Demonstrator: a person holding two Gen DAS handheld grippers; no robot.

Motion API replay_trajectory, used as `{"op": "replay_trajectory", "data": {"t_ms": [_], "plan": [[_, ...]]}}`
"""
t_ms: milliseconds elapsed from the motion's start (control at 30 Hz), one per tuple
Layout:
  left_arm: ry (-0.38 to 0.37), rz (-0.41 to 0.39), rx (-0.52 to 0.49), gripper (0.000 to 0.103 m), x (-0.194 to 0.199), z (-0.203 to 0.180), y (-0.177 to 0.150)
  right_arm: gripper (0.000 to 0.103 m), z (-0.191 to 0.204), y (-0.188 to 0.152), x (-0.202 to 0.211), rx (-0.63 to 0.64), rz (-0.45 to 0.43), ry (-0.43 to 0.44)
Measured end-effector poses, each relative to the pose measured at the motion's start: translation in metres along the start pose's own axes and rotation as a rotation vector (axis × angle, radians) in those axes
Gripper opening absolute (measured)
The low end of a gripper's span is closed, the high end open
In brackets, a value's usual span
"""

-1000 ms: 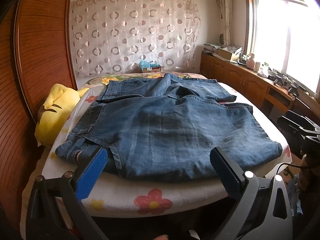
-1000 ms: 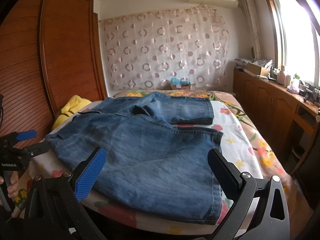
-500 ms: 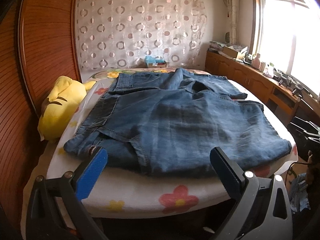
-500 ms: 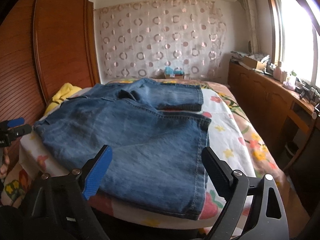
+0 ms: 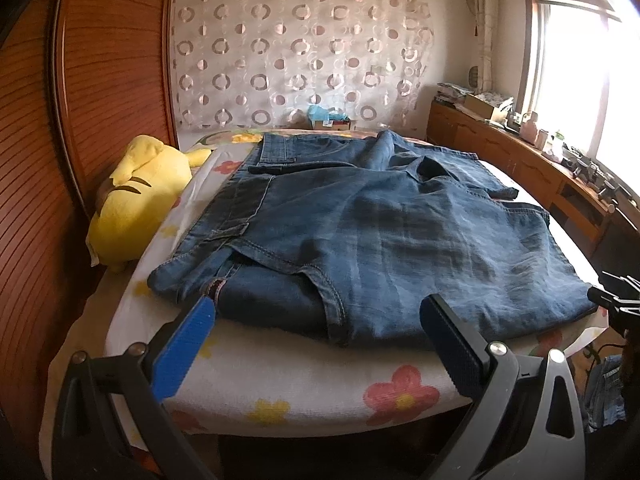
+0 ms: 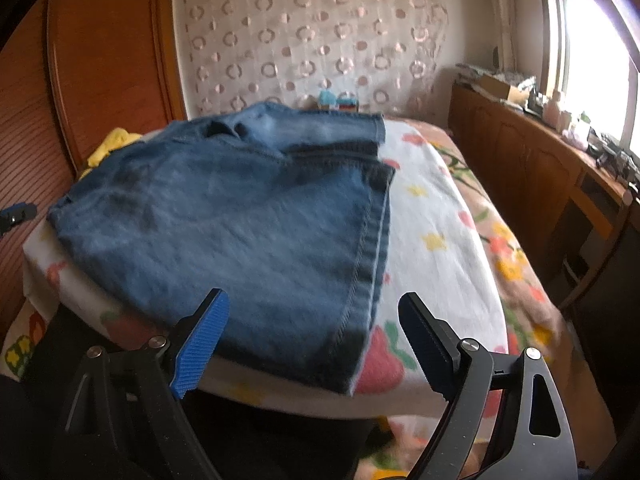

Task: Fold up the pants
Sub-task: 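Lower the right tool to the jeans leg hem and close on it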

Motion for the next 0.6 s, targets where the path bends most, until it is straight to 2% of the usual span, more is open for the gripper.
{"op": "replay_trajectory", "data": {"t_ms": [267, 433, 533, 600], "plan": [[-0.005, 0.012, 0.006, 0.103, -0.003, -0.001, -0.002, 0.086, -0.007, -0.013, 0.001, -0.014, 0.037, 0.007], [-0.004, 0.012, 0.006, 0.103, -0.003, -0.002, -0.003, 0.072, -0.001, -0.012, -0.004, 0.003, 0.053, 0.016], [-0.002, 0.01, 0.012, 0.103, -0.003, 0.0, -0.003, 0.061, 0.005, -0.013, -0.008, 0.029, 0.062, 0.019], [-0.001, 0.004, 0.016, 0.103, -0.001, 0.003, -0.002, 0.047, 0.006, -0.012, -0.009, 0.039, 0.063, 0.016]]}}
Point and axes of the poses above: each gripper's, at about its wrist camera, not at the fingertips, and x roughly against the way its jaws point, z to its left, y to its top, the point moved 2 cm from there along -x, roughly the way its jaws point, and after that the axes turned 7 degrees about -y, right-handed, at the moved point
